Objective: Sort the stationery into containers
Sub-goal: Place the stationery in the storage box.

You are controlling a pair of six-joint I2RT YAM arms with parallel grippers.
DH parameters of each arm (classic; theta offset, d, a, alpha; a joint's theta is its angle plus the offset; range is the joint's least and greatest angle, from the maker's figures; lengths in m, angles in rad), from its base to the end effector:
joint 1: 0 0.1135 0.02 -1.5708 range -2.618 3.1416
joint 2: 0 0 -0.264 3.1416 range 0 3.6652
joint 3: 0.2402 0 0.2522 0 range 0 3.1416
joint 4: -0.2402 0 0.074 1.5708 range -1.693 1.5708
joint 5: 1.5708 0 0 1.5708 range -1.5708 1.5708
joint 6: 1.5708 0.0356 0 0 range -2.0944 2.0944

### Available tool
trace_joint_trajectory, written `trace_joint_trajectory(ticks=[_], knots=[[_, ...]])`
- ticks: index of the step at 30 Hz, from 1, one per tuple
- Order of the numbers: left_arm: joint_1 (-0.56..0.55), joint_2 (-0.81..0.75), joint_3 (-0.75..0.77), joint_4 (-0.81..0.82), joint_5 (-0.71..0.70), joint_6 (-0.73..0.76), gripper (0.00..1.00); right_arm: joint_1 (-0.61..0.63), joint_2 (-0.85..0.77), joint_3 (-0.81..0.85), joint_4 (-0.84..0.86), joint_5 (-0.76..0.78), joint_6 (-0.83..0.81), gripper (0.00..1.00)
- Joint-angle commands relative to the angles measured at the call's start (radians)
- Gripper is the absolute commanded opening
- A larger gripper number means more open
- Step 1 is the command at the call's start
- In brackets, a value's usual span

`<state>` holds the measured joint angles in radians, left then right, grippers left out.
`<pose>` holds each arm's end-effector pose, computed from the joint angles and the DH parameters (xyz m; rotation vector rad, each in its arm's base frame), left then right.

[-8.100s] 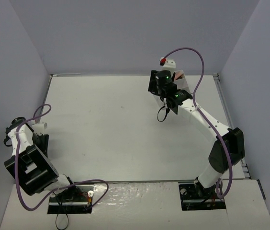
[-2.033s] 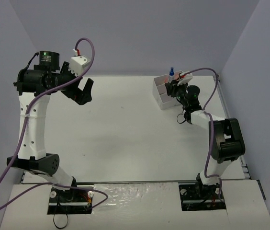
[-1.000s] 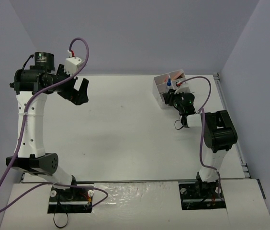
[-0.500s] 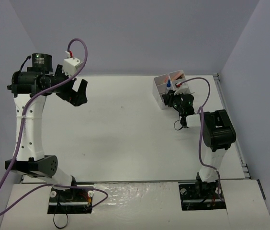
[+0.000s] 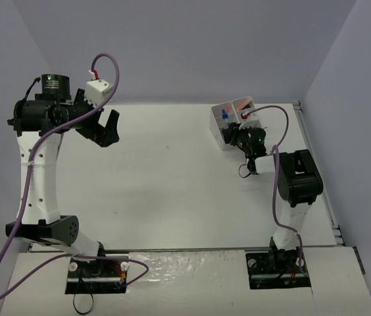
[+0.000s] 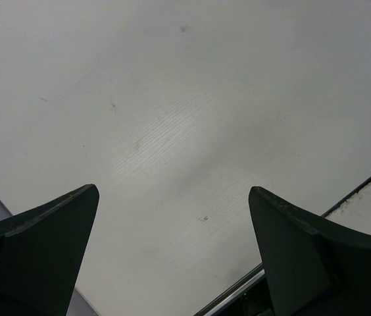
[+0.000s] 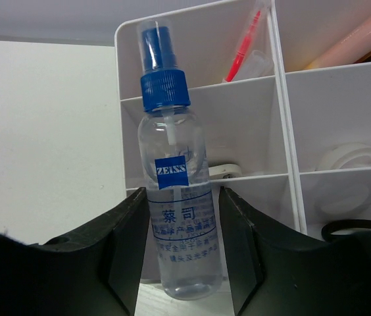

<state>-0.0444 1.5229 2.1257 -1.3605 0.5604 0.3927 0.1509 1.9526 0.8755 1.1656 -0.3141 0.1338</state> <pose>0.2497 -0.0300 0.4939 0.7479 2.1020 -0.4624 0.3886 0.0702 0.1807 -0.2690 1.4795 0.4620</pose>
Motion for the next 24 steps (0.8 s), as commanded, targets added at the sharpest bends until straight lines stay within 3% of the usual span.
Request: trace_joint_trajectory(ticks=[1,5,11,15,19,21,24], knots=[[0.008,-0.048,-0.001,-0.155,0.034,0.023,0.97,-0.004,-0.043,0.050,0.070,0.008,-0.001,0.44],[0.008,-0.052,-0.010,-0.155,0.036,0.025,0.97,-0.004,-0.054,0.053,0.065,0.001,-0.003,0.43],[0.008,-0.050,-0.009,-0.154,0.047,0.023,0.97,-0.007,-0.051,0.055,0.067,0.001,-0.006,0.23],[0.008,-0.055,-0.009,-0.155,0.046,0.029,0.97,-0.011,-0.064,0.051,0.067,-0.018,-0.013,0.30],[0.008,-0.055,-0.006,-0.151,0.052,0.029,0.97,-0.011,-0.055,0.039,0.120,-0.036,-0.024,0.06],[0.008,-0.053,-0.004,-0.150,0.056,0.028,0.97,-0.014,-0.046,0.030,0.172,-0.025,0.004,0.00],[0.008,-0.054,0.000,-0.153,0.058,0.032,0.97,-0.020,-0.029,0.024,0.243,-0.020,0.065,0.00]])
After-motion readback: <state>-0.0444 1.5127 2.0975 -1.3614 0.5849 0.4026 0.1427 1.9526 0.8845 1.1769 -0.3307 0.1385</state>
